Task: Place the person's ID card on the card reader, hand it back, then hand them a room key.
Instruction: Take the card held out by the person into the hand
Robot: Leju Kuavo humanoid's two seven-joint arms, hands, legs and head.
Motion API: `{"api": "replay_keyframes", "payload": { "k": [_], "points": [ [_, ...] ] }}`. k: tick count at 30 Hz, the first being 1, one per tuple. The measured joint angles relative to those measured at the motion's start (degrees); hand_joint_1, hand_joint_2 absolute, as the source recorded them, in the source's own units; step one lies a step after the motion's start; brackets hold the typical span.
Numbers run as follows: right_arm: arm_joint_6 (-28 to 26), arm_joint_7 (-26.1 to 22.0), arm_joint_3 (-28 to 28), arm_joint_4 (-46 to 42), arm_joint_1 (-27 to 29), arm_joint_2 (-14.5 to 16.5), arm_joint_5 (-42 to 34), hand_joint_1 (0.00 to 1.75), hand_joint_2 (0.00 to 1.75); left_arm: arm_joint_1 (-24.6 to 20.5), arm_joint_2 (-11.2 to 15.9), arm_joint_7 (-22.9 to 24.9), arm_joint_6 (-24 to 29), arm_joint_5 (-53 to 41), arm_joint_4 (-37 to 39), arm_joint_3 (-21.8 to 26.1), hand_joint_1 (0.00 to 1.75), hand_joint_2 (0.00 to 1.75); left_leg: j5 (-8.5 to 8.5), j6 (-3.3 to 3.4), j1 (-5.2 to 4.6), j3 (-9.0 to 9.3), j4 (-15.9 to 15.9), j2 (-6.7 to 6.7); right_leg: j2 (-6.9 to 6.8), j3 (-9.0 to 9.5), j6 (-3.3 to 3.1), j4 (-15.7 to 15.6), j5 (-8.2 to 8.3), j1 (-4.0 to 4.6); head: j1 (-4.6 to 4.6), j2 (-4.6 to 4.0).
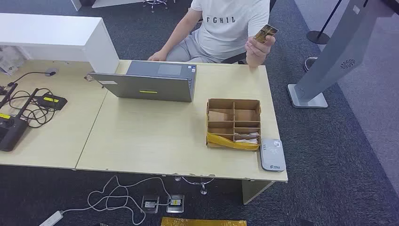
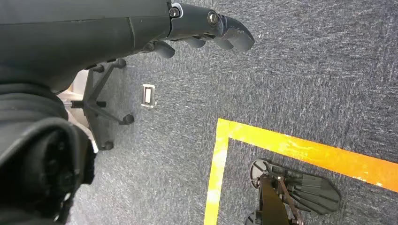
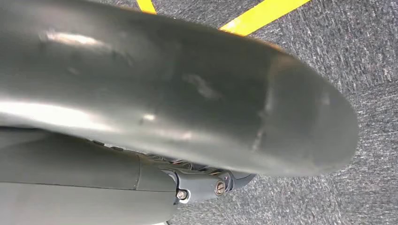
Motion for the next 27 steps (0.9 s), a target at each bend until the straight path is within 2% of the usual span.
{"api": "replay_keyframes", "payload": {
  "k": [7,12,19,27],
  "points": [
    [-0.04,0.76,-0.02,0.0,0.01,-0.36,-1.17,0.0,0.0,0.0,-0.03,0.07,0.53,-0.01,0.0,0.0,0.0,0.0,0.0,0.0,0.0,0.0,0.0,0.0,0.0,0.0,0.0,0.0,0.0,0.0,-0.01,0.0],
    [-0.46,0.5,-0.06,0.0,-0.62,-2.7,-4.44,0.0,0.0,0.0,-0.03,0.07,0.8,0.03,0.0,0.0,0.0,0.0,0.0,0.0,-0.06,0.0,0.0,0.0,0.0,0.0,0.01,0.0,0.0,-0.06,-0.01,0.0],
    [-0.96,-0.75,-0.94,-0.23,-3.08,-9.57,-8.99,0.0,0.0,0.0,-0.02,0.04,0.33,0.06,0.0,0.0,0.0,0.0,0.0,0.01,-0.2,0.0,0.02,0.0,0.0,0.0,0.06,0.0,0.04,-0.2,-0.03,0.0],
    [-1.33,-4.56,-4.21,-1.4,-8.01,-20.22,-14.56,0.0,0.0,0.0,-0.02,0.03,0.16,0.17,0.0,0.0,0.0,0.0,0.0,0.03,-0.29,0.0,0.03,0.0,0.0,-0.02,0.1,0.0,0.07,-0.3,-0.02,0.01]
  ]
}}
